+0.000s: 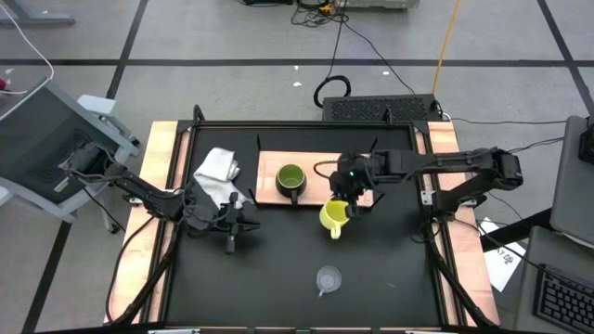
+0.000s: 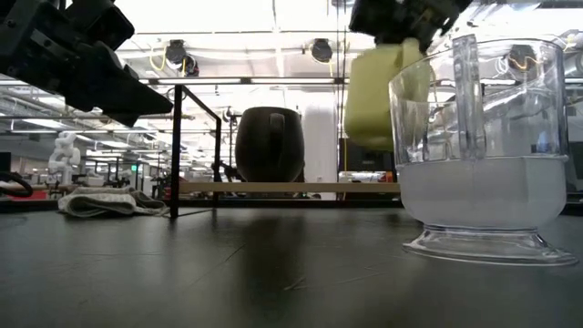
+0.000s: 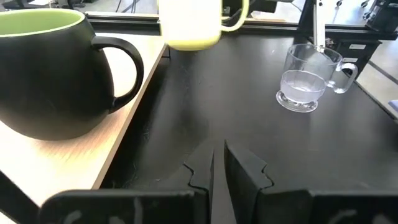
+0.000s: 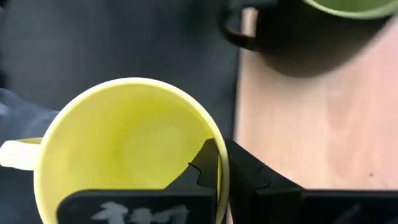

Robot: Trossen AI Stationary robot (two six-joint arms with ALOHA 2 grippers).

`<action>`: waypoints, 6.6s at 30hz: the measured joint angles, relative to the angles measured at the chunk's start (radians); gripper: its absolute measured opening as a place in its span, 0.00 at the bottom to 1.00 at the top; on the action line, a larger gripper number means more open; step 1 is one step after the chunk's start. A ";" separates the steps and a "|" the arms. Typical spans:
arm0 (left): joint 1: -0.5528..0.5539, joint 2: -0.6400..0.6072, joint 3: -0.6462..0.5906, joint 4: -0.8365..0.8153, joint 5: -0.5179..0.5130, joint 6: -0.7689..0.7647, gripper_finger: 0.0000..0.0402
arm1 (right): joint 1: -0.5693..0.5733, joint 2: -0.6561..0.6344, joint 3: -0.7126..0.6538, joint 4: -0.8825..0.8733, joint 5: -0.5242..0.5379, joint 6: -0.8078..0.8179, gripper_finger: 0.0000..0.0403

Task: Stack small to large cups/mugs on shelf
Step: Put the yellow mug on the shelf, then put the transparent mug on the shelf

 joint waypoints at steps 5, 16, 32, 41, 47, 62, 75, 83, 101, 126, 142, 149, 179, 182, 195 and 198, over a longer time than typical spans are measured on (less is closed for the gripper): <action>0.000 0.000 0.000 0.000 -0.001 0.002 0.10 | -0.047 0.053 0.066 -0.038 0.001 -0.050 0.00; 0.000 0.000 0.000 -0.004 -0.001 0.004 0.10 | -0.131 0.169 0.160 -0.111 -0.001 -0.192 0.00; 0.000 0.000 0.000 -0.024 -0.002 0.031 0.10 | -0.221 0.197 0.191 -0.100 -0.071 -0.285 0.00; 0.000 0.000 0.000 -0.024 -0.002 0.032 0.10 | -0.266 0.246 0.190 -0.090 -0.074 -0.294 0.00; 0.000 0.000 0.000 -0.023 -0.001 0.034 0.10 | -0.283 0.255 0.190 -0.096 -0.074 -0.299 0.00; 0.000 0.000 0.000 -0.025 -0.001 0.032 0.10 | -0.283 0.285 0.193 -0.095 -0.079 -0.287 0.00; 0.000 0.000 0.000 -0.031 -0.001 0.027 0.10 | -0.265 0.285 0.192 -0.100 0.000 -0.281 0.00; 0.000 0.000 0.000 -0.032 0.000 0.025 0.10 | -0.259 0.285 0.192 -0.116 0.030 -0.283 0.00; -0.001 0.000 0.000 -0.054 0.000 0.005 0.10 | -0.239 0.288 0.187 -0.100 0.043 -0.255 0.12; -0.002 0.000 0.000 -0.053 0.002 -0.009 0.10 | -0.177 0.287 0.188 -0.052 0.098 -0.211 0.17; -0.002 0.000 0.000 -0.050 0.002 -0.025 0.10 | -0.177 0.195 0.189 -0.048 0.087 -0.204 0.39; -0.002 0.000 0.000 -0.050 0.002 -0.025 0.10 | -0.162 0.061 0.189 -0.054 0.084 -0.143 0.40; -0.002 0.000 0.000 -0.027 0.000 0.013 0.10 | 0.395 -0.154 -0.098 0.126 0.143 0.075 0.00; -0.002 0.000 0.000 -0.021 0.000 0.018 0.10 | 0.425 -0.220 -0.201 0.226 0.144 0.116 0.00; -0.001 0.000 0.000 -0.023 0.000 0.026 0.10 | 0.535 -0.458 -0.585 0.577 0.174 0.163 0.00; -0.001 0.000 0.000 -0.022 -0.001 0.025 0.10 | 0.543 -0.488 -0.644 0.625 0.196 0.180 0.00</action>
